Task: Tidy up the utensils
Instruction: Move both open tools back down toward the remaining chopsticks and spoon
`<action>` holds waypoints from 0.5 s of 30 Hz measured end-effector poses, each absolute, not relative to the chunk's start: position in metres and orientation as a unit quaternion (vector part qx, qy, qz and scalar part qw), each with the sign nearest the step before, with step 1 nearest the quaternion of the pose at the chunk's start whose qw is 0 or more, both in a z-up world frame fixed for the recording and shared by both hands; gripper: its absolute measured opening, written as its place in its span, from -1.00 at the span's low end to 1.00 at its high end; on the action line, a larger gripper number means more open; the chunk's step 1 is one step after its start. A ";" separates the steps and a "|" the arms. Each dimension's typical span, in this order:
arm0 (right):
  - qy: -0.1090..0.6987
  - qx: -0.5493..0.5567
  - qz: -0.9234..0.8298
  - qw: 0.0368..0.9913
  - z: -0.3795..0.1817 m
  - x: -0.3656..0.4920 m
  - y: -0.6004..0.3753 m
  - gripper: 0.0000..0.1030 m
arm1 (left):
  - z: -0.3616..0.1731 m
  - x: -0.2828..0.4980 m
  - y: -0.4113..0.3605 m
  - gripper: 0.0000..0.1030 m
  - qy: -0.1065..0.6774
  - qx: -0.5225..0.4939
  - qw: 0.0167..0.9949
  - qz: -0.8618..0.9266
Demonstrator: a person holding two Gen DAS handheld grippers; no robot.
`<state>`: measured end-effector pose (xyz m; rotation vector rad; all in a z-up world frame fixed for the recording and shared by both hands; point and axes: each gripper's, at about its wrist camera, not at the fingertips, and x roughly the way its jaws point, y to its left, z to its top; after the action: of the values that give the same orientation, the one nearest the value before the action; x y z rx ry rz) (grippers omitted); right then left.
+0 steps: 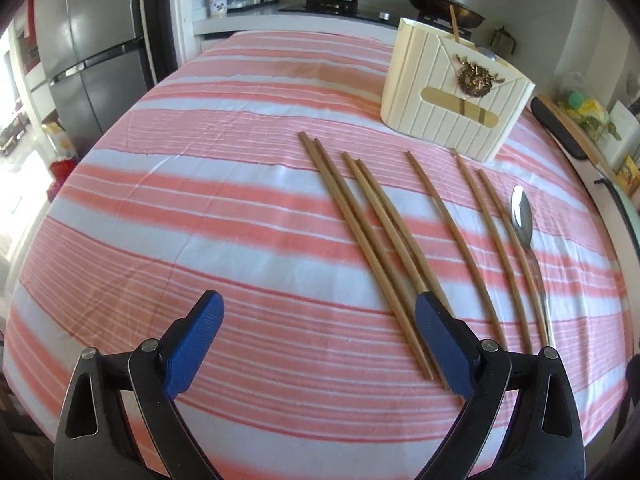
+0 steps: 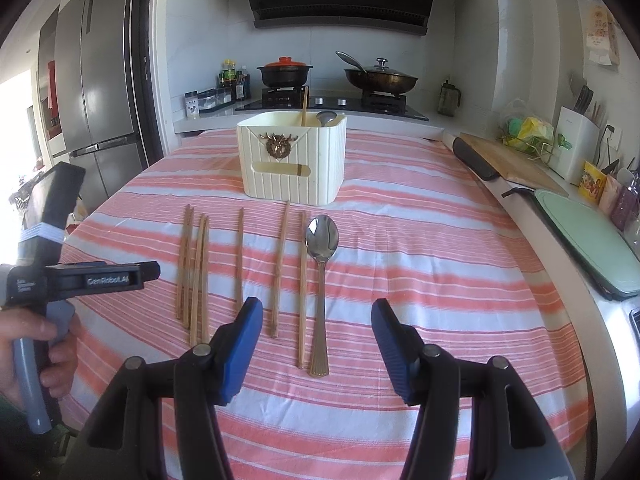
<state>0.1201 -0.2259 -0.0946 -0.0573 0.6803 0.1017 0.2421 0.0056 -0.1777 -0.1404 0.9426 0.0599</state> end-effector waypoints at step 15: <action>0.348 -0.016 0.039 0.936 -0.107 0.120 -0.239 0.12 | -0.184 0.250 -0.007 0.88 0.449 -0.020 0.890 0.069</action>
<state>0.1202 -0.2391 -0.1074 -0.0319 0.7121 0.0802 0.2496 -0.0073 -0.1843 -0.0414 0.9332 0.1428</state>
